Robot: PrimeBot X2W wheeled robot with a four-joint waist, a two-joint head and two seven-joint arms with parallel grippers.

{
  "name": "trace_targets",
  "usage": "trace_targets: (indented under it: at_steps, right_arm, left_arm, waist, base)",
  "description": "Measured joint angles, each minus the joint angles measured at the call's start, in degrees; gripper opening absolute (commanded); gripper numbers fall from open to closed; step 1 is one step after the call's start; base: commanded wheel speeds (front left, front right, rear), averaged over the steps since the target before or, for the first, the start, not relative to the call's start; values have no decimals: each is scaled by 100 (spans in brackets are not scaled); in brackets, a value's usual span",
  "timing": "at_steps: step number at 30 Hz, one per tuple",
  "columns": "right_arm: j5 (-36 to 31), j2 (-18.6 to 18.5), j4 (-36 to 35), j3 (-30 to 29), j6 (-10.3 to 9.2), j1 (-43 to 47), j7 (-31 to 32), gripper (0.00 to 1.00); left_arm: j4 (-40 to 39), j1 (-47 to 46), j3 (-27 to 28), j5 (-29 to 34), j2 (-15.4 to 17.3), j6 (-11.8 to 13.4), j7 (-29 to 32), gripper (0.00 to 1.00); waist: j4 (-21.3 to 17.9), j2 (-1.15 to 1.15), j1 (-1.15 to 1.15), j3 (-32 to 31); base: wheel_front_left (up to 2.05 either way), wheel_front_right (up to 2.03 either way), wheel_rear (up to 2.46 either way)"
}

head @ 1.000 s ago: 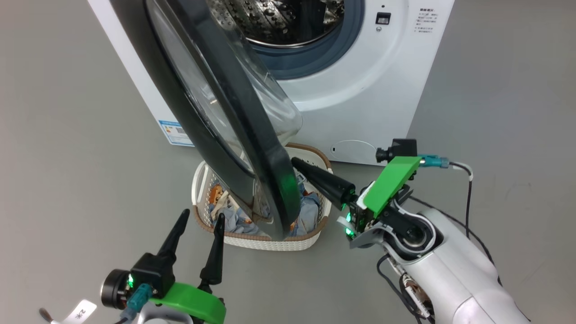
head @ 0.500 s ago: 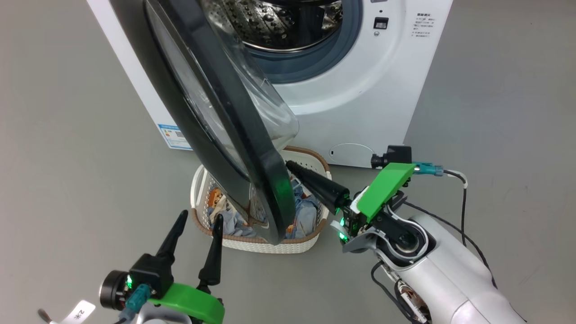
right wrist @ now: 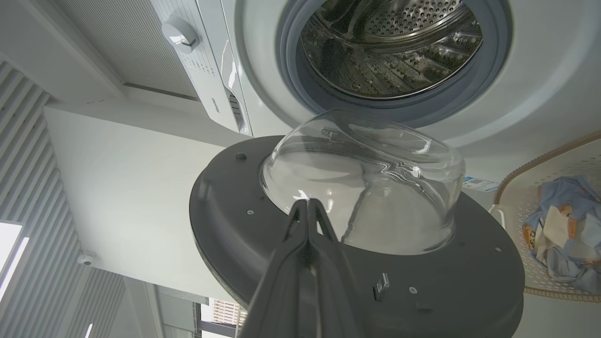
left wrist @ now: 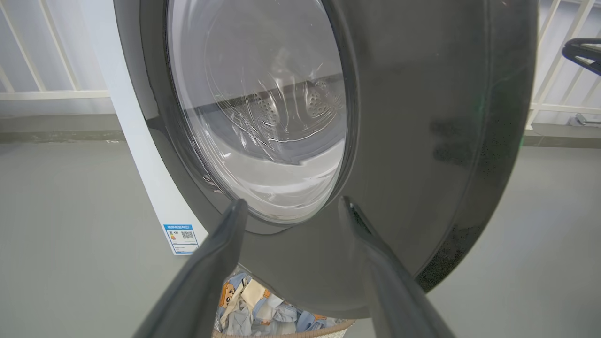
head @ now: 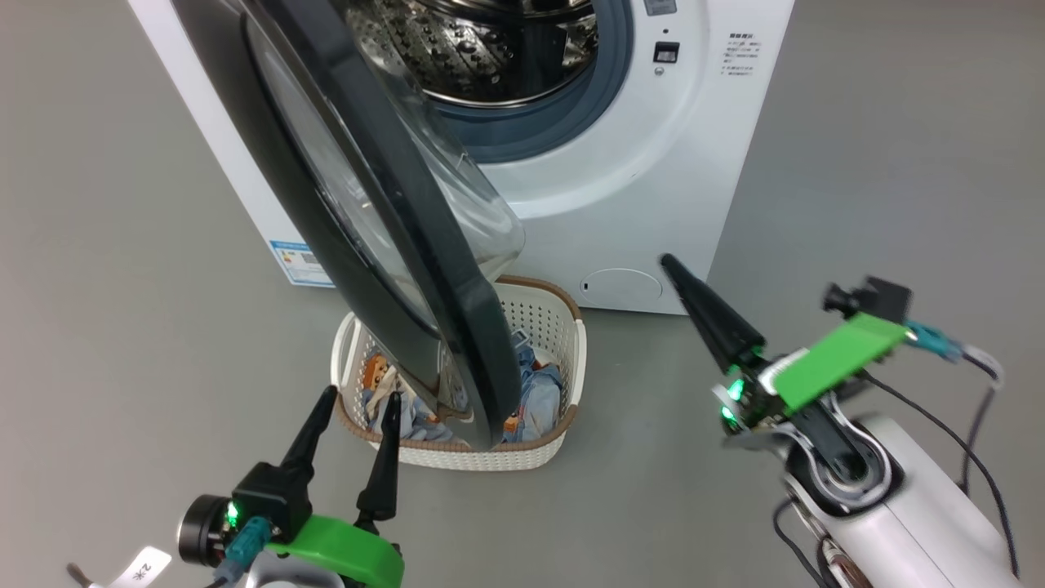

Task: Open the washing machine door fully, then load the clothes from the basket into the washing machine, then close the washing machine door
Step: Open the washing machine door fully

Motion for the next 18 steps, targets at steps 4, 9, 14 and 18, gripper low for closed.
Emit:
trace_targets:
  at_steps: [4,9,14,18]
  right_arm:
    - [-216,-246,-498,-157,0,597,-468,0]
    - [-675,-481,-895,-229,0,1408,-1103,18]
    - [-1134,-554,-1140,-207,0,2117,-1678,100]
    - [-1728,-544,-1062,-324,0,2373,-1902,100]
  left_arm:
    - [53,4,22,0,1,-1,0,100]
    - [94,65,64,0,4,-1,0,100]
    - [151,215,97,33,7,-46,0,100]
    - [175,238,137,41,10,-48,0,100]
  waist:
    - [-46,0,0,-83]
    - [-134,0,0,-209]
    - [-280,0,0,-344]
    - [-380,0,0,-424]
  base:
    - [0,0,0]
    - [0,0,0]
    - [0,0,0]
    - [0,0,0]
